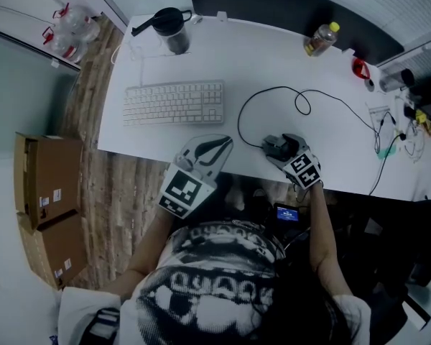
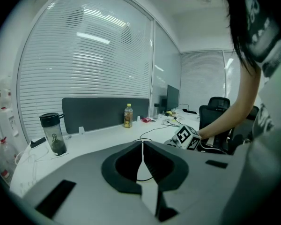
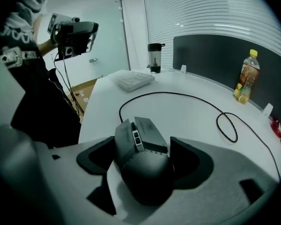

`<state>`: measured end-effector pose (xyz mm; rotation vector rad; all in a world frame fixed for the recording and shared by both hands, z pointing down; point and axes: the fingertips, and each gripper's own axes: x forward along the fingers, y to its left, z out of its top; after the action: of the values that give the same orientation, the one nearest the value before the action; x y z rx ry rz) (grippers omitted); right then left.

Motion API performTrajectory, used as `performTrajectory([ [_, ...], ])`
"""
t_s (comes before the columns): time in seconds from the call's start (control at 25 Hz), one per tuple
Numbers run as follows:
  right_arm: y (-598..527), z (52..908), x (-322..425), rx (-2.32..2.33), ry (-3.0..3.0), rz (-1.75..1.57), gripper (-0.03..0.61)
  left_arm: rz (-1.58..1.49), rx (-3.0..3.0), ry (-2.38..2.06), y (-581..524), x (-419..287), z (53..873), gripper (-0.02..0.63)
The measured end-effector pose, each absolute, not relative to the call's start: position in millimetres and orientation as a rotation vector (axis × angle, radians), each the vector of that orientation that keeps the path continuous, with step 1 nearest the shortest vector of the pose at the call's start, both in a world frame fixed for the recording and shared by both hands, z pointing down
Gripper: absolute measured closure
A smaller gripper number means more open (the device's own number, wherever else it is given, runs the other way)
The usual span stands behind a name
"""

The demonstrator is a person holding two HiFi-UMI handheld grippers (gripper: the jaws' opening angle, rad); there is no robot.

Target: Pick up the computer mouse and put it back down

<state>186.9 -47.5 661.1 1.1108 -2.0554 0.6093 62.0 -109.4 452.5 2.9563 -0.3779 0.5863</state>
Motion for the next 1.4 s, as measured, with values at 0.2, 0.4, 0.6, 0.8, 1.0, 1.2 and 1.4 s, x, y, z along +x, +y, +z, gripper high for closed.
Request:
performTrajectory([
  [0.2,-48,660,187,1.148,-2.039,0.611,0.227,0.585,2.955,-0.372,-112,64,454,0.603],
  [0.4,-50,658,188,1.238,-2.012,0.662,0.238,0.579,2.955,-0.380,-116,63,453,0.603],
  [0.6,-61,641,190,1.373,-2.022,0.684,0.241,0.576,2.937,-0.405,-123,56,456,0.603],
  [0.8,-77,609,199,1.463,-2.029,0.625,0.244,0.571,2.931,-0.428,-131,50,458,0.603],
  [1.0,-108,573,210,1.562,-2.053,0.563,0.245,0.555,2.929,-0.464,-143,42,456,0.603],
  [1.2,-153,544,215,1.621,-2.097,0.497,0.247,0.552,2.913,-0.515,-158,27,457,0.603],
  [1.4,-210,517,212,1.625,-2.140,0.412,0.249,0.561,2.883,-0.596,-177,3,462,0.603],
])
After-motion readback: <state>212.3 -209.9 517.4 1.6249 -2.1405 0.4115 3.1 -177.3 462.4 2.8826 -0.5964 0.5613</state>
